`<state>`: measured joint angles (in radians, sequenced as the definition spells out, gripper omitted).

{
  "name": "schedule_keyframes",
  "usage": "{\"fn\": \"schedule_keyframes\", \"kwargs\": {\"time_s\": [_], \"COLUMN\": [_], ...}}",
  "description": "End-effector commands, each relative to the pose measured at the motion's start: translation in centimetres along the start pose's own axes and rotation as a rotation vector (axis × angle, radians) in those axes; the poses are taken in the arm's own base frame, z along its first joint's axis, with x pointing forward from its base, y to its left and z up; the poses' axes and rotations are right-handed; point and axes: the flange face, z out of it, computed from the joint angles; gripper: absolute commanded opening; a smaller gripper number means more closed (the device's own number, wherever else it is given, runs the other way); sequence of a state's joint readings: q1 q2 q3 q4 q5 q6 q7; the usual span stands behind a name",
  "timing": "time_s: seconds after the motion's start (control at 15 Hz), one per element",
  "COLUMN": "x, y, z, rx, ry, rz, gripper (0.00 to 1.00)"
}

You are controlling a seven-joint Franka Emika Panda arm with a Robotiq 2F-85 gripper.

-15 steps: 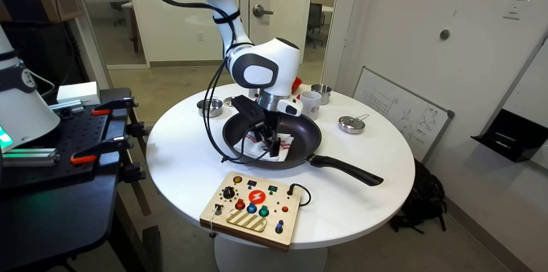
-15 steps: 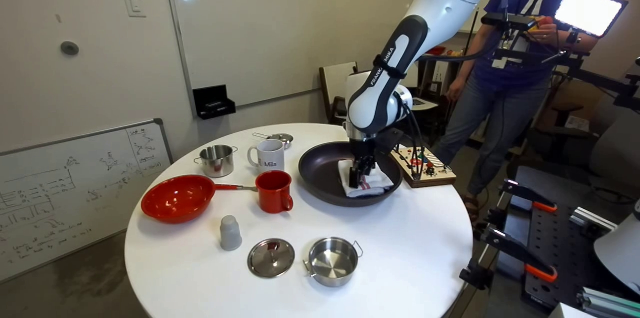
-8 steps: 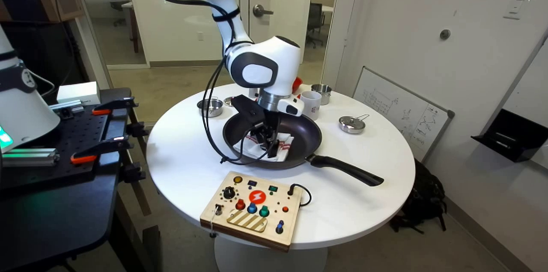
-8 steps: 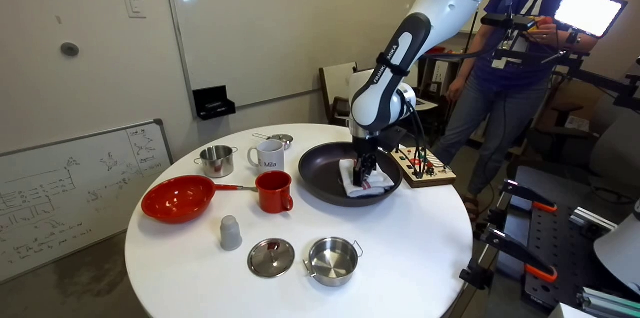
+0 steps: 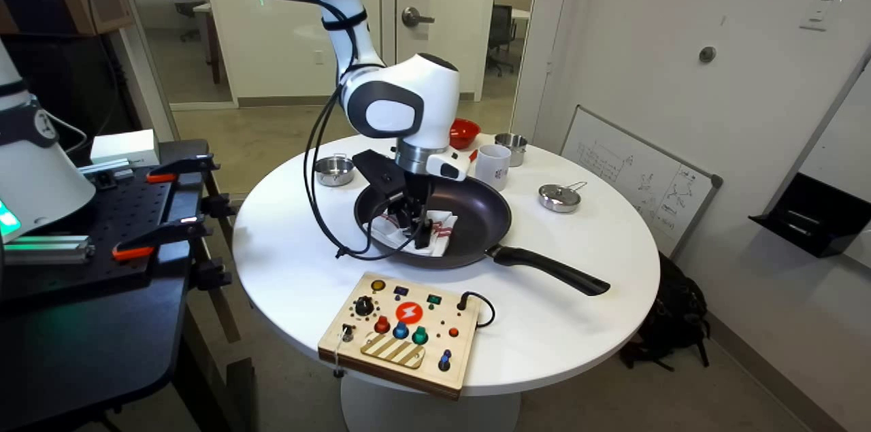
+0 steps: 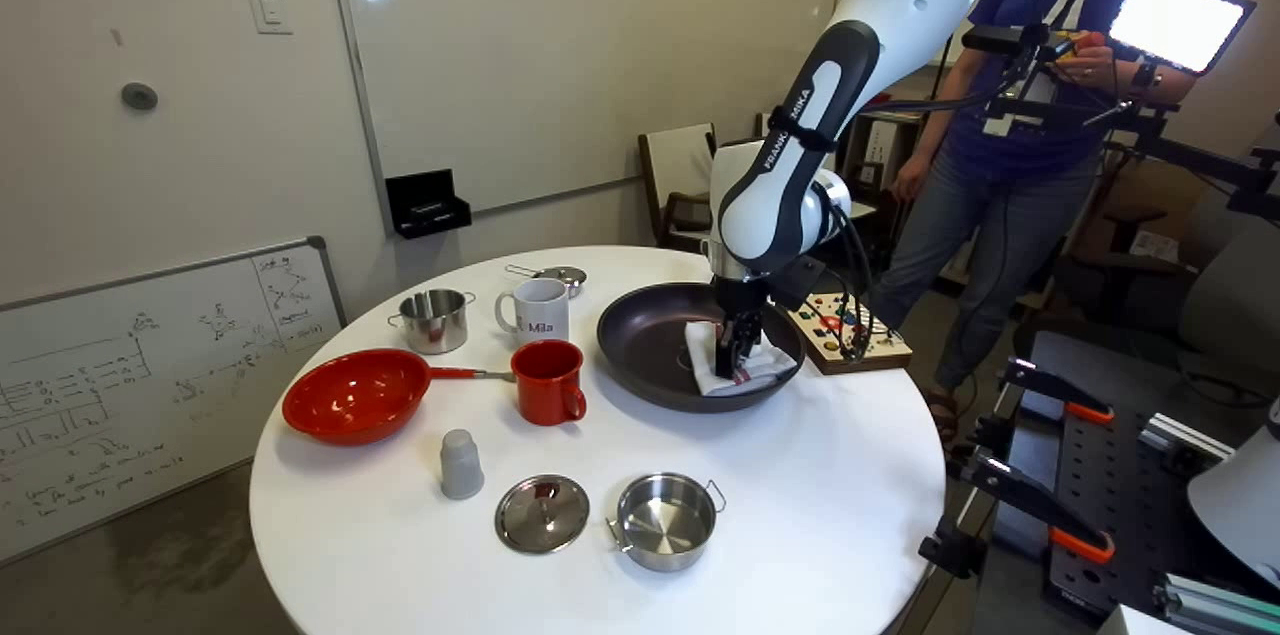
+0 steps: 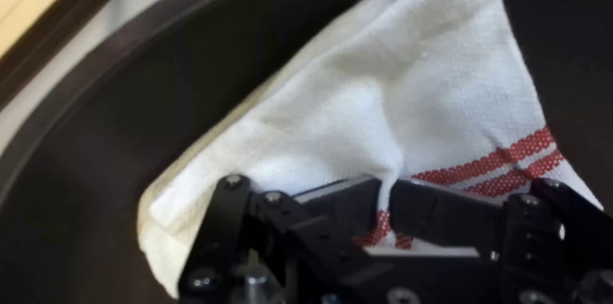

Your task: Use the towel to wipe the inside of the pan

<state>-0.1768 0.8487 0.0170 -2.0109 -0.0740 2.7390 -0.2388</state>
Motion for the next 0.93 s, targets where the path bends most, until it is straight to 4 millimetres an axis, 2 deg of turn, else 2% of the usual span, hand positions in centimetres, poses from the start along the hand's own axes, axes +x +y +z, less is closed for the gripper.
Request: {"fn": "schedule_keyframes", "kwargs": {"time_s": [0.0,0.33,0.67,0.87], "x": [-1.7,-1.5,-0.4,0.0], "y": [-2.0,-3.5,-2.9,-2.5], "z": [-2.0,-2.8,-1.2,-1.3], "rx": [-0.022,-0.068,-0.057,-0.05], "ry": [-0.023,0.003,-0.025,-0.011], "rz": [-0.013,-0.083,-0.12,-0.114], "gripper": [0.04,0.05,0.06,0.05]}}
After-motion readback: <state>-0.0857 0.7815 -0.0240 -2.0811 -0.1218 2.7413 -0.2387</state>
